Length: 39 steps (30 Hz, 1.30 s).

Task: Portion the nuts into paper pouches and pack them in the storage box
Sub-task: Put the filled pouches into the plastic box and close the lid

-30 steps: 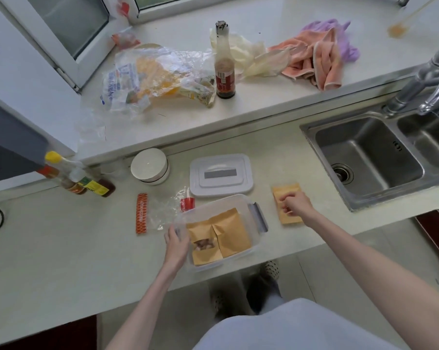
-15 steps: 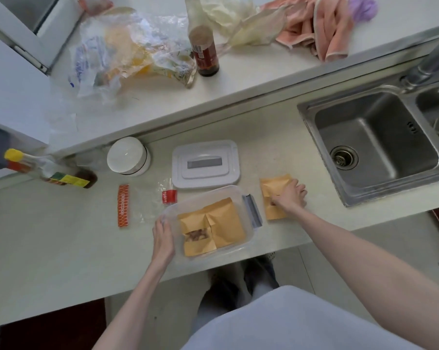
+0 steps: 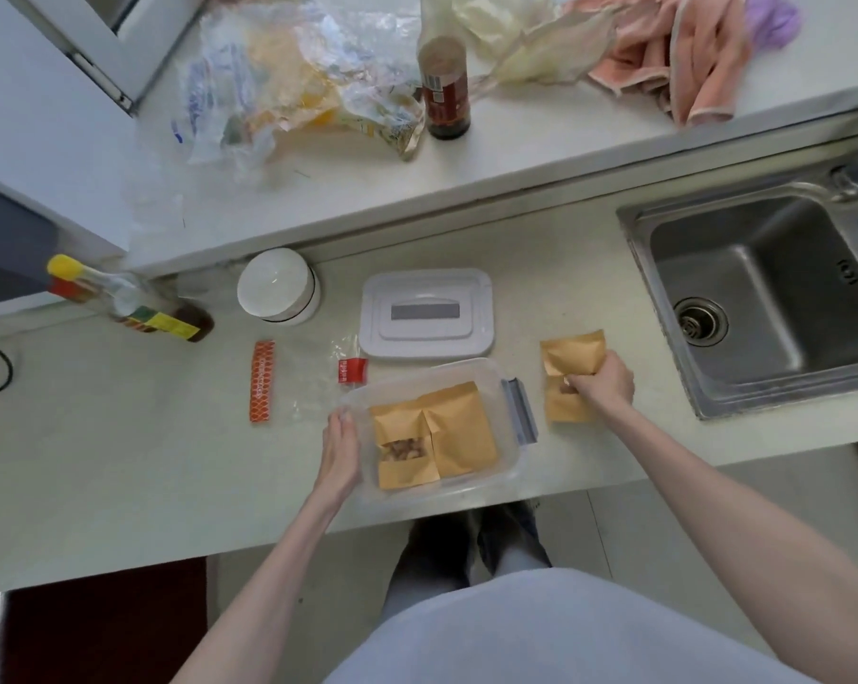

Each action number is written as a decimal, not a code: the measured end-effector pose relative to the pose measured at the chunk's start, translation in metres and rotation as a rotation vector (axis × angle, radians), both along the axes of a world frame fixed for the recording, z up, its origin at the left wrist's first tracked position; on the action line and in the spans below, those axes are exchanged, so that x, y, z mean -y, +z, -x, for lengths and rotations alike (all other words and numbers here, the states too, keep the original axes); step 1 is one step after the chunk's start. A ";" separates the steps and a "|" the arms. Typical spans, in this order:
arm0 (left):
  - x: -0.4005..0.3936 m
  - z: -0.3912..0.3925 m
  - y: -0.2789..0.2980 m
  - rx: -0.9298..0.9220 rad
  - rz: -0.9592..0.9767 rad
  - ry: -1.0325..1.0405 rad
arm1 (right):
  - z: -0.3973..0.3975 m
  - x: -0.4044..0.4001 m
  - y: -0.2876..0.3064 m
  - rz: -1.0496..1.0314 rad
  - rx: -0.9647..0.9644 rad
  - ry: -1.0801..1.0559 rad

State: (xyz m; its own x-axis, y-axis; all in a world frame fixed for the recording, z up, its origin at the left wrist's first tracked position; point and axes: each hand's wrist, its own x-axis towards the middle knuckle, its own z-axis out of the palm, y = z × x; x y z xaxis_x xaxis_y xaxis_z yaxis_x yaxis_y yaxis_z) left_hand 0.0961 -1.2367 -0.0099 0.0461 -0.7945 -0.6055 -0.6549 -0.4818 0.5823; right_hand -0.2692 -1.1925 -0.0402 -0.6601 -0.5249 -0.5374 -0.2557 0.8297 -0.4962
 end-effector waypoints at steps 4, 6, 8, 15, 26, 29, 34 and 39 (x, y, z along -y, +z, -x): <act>0.004 -0.004 0.006 -0.107 -0.096 -0.005 | -0.008 0.019 0.048 0.324 -0.052 -0.104; 0.008 -0.006 0.010 -0.153 -0.153 -0.014 | -0.024 0.030 0.079 0.487 -0.024 -0.087; 0.012 -0.007 0.012 -0.183 -0.201 -0.013 | -0.046 0.037 0.105 0.598 0.038 -0.028; 0.015 -0.010 0.014 -0.224 -0.261 -0.067 | -0.146 0.007 0.082 0.311 0.334 0.289; 0.022 -0.017 0.010 -0.344 -0.299 -0.082 | -0.211 -0.012 0.049 0.094 0.265 0.220; 0.022 -0.020 0.009 -0.365 -0.305 -0.065 | -0.221 -0.012 0.048 0.008 0.131 0.294; 0.035 -0.025 0.008 -0.363 -0.123 0.004 | -0.205 -0.004 0.058 0.089 -0.118 0.341; 0.068 -0.019 0.012 -0.326 0.002 0.107 | -0.169 0.022 0.083 0.280 -0.069 0.249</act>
State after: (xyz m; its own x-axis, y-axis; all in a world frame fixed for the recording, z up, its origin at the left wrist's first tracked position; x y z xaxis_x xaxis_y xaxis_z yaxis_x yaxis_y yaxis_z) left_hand 0.1147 -1.3046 0.0026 -0.0666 -0.7970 -0.6002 -0.3804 -0.5359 0.7538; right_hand -0.1001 -1.2149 0.0429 -0.5236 -0.7937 -0.3097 -0.4728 0.5731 -0.6694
